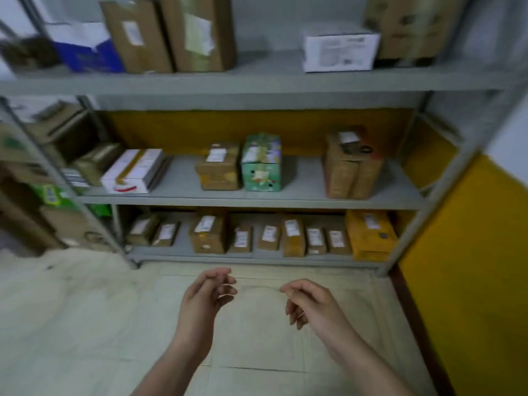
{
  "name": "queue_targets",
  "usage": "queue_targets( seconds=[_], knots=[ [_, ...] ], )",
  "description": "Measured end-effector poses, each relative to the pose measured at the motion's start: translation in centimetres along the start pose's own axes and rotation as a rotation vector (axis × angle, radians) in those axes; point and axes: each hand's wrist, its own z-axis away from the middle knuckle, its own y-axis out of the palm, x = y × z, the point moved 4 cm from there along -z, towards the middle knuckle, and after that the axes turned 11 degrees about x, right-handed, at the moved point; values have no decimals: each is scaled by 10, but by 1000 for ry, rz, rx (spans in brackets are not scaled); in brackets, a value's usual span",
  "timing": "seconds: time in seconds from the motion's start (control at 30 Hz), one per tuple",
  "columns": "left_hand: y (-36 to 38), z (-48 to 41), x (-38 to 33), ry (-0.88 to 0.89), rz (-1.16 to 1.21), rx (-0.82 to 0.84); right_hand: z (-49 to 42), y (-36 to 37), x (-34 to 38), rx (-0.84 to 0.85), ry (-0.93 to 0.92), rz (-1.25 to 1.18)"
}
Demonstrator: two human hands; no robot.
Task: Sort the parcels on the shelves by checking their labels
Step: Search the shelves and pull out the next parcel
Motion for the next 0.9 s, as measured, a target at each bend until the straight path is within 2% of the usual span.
queue_targets(
  seconds=[0.23, 0.5, 0.6, 0.73, 0.9],
  knots=[
    [-107, -56, -22, -30, -11, -114, -109, 80, 16, 150, 88, 23],
    [-173, -142, -2, -205, -65, -161, -239, 105, 5, 150, 205, -58],
    [-204, -195, -4, -262, -115, -189, -305, 117, -15, 171, 280, -94],
    [-251, -277, 2, -366, -185, -248, -413, 140, -65, 209, 479, -103],
    [-312, -393, 59, -460, -277, -240, -553, 158, -134, 300, 585, 55]
  ],
)
